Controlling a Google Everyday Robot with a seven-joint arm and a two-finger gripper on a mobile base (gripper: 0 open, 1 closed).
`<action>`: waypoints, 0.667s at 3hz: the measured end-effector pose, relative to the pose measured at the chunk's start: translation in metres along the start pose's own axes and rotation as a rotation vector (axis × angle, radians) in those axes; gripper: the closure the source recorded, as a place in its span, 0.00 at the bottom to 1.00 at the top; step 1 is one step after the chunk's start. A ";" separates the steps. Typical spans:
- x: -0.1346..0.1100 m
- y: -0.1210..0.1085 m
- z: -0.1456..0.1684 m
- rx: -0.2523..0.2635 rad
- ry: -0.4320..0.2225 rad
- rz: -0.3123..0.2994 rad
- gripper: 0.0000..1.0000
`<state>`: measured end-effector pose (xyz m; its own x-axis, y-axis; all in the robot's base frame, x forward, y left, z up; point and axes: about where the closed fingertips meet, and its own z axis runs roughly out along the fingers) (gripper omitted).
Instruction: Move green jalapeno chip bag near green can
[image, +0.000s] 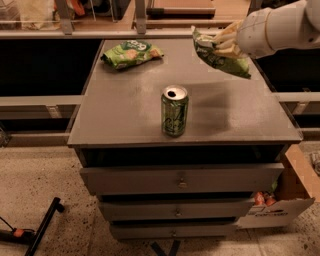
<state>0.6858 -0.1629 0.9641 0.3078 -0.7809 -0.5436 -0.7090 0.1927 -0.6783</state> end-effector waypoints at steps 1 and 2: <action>-0.046 0.017 -0.002 -0.054 -0.047 -0.028 1.00; -0.085 0.030 0.016 -0.120 -0.088 -0.074 1.00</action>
Offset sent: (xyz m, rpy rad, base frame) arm -0.0478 0.1338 0.0226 -0.0472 0.0495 0.2657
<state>0.6486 -0.0815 0.9817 0.4125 -0.7341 -0.5394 -0.7517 0.0602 -0.6568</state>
